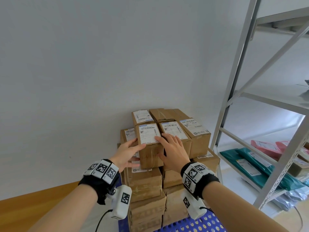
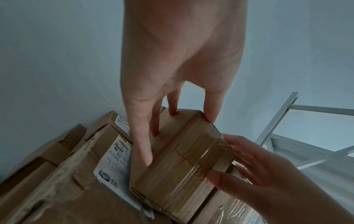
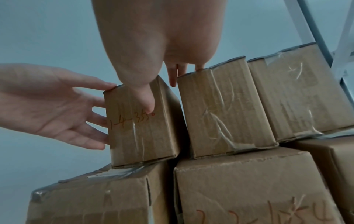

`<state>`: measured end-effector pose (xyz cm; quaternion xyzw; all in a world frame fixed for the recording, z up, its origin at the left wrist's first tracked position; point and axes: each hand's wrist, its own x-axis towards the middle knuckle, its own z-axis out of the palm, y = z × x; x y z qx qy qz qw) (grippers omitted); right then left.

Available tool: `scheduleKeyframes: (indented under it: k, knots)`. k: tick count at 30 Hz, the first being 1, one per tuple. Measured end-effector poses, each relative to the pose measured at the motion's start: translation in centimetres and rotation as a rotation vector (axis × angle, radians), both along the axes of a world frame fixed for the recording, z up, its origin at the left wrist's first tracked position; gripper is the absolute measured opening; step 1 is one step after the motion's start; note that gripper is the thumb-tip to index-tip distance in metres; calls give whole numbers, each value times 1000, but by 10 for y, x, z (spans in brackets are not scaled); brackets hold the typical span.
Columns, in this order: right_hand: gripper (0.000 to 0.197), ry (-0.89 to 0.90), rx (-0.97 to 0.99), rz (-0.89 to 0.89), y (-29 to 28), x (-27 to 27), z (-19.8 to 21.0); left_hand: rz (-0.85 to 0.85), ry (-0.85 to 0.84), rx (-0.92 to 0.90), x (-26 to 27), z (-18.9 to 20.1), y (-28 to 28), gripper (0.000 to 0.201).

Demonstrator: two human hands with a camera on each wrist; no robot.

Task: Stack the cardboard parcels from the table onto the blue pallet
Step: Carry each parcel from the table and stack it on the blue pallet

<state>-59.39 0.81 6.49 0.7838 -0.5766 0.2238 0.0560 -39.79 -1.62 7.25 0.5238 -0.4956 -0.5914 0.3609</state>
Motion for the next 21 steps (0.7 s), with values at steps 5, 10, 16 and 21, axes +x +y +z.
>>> scheduleKeyframes:
  k: [5, 10, 16, 21]
  knots:
    - [57, -7, -3, 3, -6, -3, 1, 0, 6, -5, -4, 2, -7, 77]
    - [55, -11, -17, -2, -8, -5, 3, -12, 4, -17, -9, 3, -12, 76]
    - [56, -28, -11, 11, -7, -9, 4, 11, -26, -31, -15, 5, -10, 77]
    - [58, -40, -8, 74, -8, -16, 5, 59, -56, -54, -20, 4, 4, 74]
